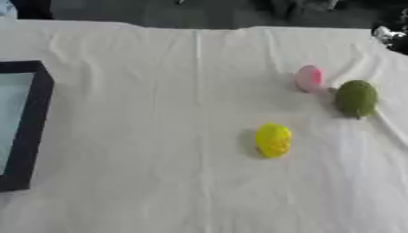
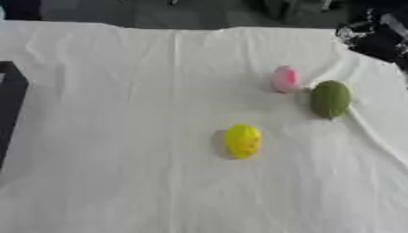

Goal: Pick up the objects with one hand, pass them to the other hand, and then place them into the box on the other side of the table.

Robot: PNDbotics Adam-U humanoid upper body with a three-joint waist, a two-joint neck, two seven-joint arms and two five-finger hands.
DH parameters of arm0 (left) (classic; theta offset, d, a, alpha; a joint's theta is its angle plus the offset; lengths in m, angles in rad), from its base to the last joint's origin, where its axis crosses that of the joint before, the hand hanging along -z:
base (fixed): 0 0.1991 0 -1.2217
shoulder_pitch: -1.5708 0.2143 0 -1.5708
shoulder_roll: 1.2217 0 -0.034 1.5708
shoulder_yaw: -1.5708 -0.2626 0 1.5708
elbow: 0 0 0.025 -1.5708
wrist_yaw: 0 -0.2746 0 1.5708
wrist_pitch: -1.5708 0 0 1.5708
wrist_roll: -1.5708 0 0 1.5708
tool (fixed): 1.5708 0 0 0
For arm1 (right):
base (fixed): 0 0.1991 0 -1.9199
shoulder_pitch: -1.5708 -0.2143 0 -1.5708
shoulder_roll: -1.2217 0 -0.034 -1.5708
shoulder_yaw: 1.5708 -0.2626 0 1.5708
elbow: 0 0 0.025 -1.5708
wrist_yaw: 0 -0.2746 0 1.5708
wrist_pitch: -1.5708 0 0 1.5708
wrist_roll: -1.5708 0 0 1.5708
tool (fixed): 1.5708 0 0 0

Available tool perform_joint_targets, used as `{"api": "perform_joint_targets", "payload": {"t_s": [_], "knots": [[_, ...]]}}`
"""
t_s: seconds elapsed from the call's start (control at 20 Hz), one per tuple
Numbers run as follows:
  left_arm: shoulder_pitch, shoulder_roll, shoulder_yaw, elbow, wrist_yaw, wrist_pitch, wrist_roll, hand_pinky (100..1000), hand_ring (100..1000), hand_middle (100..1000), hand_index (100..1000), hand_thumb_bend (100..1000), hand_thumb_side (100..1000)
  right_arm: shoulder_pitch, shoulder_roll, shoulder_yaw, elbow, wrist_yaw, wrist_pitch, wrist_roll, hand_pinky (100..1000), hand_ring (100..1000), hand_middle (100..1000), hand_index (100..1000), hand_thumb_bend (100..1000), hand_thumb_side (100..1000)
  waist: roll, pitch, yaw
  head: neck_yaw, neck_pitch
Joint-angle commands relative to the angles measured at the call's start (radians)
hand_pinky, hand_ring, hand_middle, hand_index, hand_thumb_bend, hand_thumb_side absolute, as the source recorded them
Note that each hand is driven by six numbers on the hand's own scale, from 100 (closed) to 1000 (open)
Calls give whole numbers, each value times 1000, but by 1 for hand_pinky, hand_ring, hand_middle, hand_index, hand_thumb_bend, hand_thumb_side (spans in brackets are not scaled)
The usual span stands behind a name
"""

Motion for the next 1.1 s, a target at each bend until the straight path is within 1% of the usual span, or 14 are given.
{"api": "perform_joint_targets", "payload": {"t_s": [0.05, 0.2, 0.25, 0.3, 0.4, 0.5, 0.65, 0.8, 0.9, 1.1], "knots": [[-5, 32, 10, -23, -7, -1, -3, 665, 728, 771, 912, 352, 783, -23, -55, -11, 41, 87, -51, 122, 921, 888, 877, 947, 100, 416, 6, -33, -2, -12, 8], [-5, 31, 10, -23, -6, 0, -3, 664, 728, 771, 905, 351, 783, -33, -53, -7, 80, 154, -85, 181, 920, 887, 866, 911, 158, 329, 10, -34, -3, -20, 8], [-6, 31, 9, -23, -5, 1, -4, 664, 727, 771, 904, 350, 783, -37, -50, -6, 97, 169, -90, 191, 919, 886, 861, 895, 193, 237, 11, -34, -3, -22, 7], [-6, 30, 8, -23, -5, 2, -6, 664, 727, 771, 902, 348, 783, -40, -46, -5, 114, 181, -94, 198, 918, 886, 861, 890, 212, 264, 12, -34, -2, -25, 6], [-6, 29, 7, -23, -5, 3, -8, 664, 727, 769, 902, 347, 782, -45, -39, 0, 152, 204, -99, 208, 919, 889, 865, 900, 260, 226, 14, -33, -1, -28, 3], [-6, 28, 7, -23, -6, 3, -9, 663, 727, 768, 902, 347, 782, -47, -35, 2, 186, 232, -104, 214, 920, 893, 870, 923, 318, 167, 16, -33, 1, -32, 0], [-6, 27, 8, -23, -4, 3, -9, 663, 727, 768, 901, 347, 781, -47, -27, 4, 223, 264, -115, 217, 920, 895, 874, 927, 334, 178, 18, -31, 2, -33, -3], [-6, 24, 7, -23, -3, 4, -9, 662, 726, 767, 901, 346, 782, -47, -20, 5, 249, 279, -124, 223, 919, 895, 875, 932, 360, 169, 18, -29, 1, -33, -5], [-5, 21, 7, -24, -3, 5, -9, 662, 726, 766, 901, 346, 783, -49, -17, 6, 265, 291, -126, 222, 919, 896, 877, 934, 378, 178, 17, -28, 0, -32, -7], [-4, 16, 7, -23, -3, 6, -8, 661, 725, 764, 899, 344, 784, -52, 4, 11, 296, 310, -130, 210, 917, 893, 875, 936, 375, 191, 18, -26, 1, -32, -14]]}}
